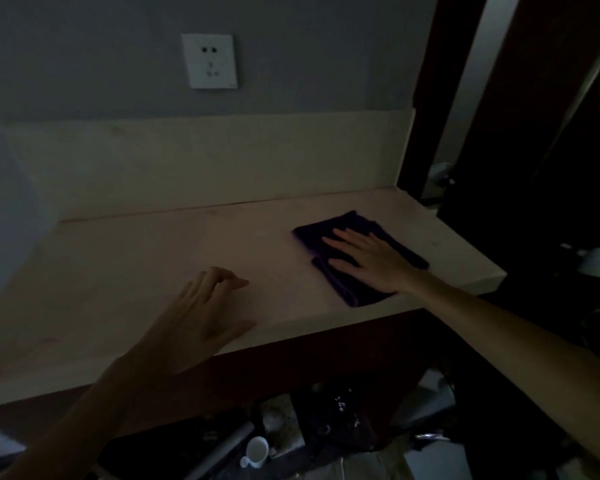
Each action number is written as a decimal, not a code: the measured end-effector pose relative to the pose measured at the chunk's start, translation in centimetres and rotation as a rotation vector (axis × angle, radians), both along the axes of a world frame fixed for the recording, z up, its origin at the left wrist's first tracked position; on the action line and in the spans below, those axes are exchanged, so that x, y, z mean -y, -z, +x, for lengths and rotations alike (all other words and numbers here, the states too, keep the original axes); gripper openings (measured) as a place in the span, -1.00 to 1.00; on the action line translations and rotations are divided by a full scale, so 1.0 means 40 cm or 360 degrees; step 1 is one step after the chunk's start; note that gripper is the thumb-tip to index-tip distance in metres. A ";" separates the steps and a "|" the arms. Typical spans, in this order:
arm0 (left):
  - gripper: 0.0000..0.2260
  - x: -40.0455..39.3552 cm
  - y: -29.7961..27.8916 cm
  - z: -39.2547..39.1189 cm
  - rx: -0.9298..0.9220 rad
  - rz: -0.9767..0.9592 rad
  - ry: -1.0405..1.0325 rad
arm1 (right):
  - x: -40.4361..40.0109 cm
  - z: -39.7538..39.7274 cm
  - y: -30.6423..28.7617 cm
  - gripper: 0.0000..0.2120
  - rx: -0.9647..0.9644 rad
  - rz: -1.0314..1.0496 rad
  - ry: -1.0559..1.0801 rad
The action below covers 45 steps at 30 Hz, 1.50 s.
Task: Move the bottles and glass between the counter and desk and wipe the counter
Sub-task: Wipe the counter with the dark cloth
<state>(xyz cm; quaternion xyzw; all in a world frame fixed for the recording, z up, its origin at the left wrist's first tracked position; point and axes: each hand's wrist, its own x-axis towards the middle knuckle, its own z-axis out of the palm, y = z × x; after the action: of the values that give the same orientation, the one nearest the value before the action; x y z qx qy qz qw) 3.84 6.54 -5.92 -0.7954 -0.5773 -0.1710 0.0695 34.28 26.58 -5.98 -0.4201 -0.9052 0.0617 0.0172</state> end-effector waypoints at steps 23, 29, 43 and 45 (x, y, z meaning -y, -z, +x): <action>-0.26 0.188 0.021 -0.307 -0.0261 -0.0165 -0.0734 | -0.365 -0.194 0.004 -0.13 0.0086 0.0009 0.0133; -0.30 0.183 0.015 -0.307 -0.0297 -0.0105 -0.0606 | -0.245 -0.468 0.004 -0.32 0.0096 0.0055 -0.0105; -0.26 0.185 0.018 -0.311 -0.0356 -0.0122 -0.0611 | 0.036 -1.234 -0.005 -0.34 0.0061 0.0065 -0.1027; -0.26 0.184 0.020 -0.314 -0.0365 -0.0120 -0.0618 | 0.042 -1.247 -0.007 -0.34 0.0054 0.0068 -0.1060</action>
<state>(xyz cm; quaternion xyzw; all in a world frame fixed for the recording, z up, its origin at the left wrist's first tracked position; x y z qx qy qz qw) -8.72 -0.83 -6.73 -0.6856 -0.7138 -0.0412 0.1367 -15.60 24.89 -5.72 -0.1016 -0.9940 0.0379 -0.0103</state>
